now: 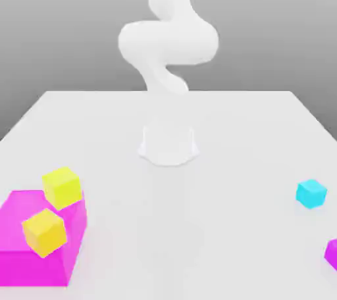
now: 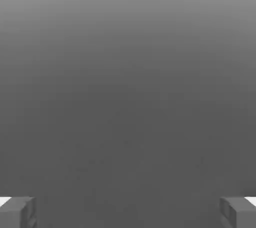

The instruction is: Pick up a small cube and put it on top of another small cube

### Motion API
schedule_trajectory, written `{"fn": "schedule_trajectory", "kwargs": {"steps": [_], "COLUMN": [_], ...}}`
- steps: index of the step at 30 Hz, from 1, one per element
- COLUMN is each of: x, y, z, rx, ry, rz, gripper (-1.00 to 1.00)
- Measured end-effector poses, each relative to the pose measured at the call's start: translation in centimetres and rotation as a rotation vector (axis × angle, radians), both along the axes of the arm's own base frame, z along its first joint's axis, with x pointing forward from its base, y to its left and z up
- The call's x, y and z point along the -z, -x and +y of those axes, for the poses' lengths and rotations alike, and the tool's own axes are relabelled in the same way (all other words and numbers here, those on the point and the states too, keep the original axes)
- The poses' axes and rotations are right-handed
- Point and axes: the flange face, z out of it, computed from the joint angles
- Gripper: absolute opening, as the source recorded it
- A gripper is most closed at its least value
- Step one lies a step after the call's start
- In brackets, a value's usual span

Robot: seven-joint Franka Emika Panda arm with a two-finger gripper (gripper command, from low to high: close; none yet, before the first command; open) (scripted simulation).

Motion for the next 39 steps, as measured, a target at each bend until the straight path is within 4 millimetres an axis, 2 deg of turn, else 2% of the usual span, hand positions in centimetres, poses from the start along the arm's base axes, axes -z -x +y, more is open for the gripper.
{"fn": "schedule_trajectory", "kwargs": {"steps": [4, 8, 12, 16, 23, 27, 29, 33, 37, 39], "x": [5.1, 10.3, 15.7, 21.2, 30.7, 35.9, 38.4, 43.2, 47.4, 49.3], "y": [-3.0, -4.7, -5.1, -4.4, -0.4, 3.1, 5.4, 9.7, 13.3, 14.2], "z": [4.1, 8.7, 13.7, 18.5, 26.0, 29.1, 30.7, 32.6, 32.9, 32.9], "rx": [-0.2, -0.392, -0.582, -0.769, -1.092, -1.272, -1.374, -1.558, -1.716, -1.76], "ry": [0.04, 0.087, 0.141, 0.205, 0.337, 0.427, 0.479, 0.588, 0.703, 0.739], "rz": [0.075, 0.141, 0.2, 0.254, 0.334, 0.371, 0.385, 0.409, 0.431, 0.434], "gripper": [0.0, 0.0, 0.0, 0.0, 0.0, 0.0, 0.0, 0.0, 0.0, 0.0]}}
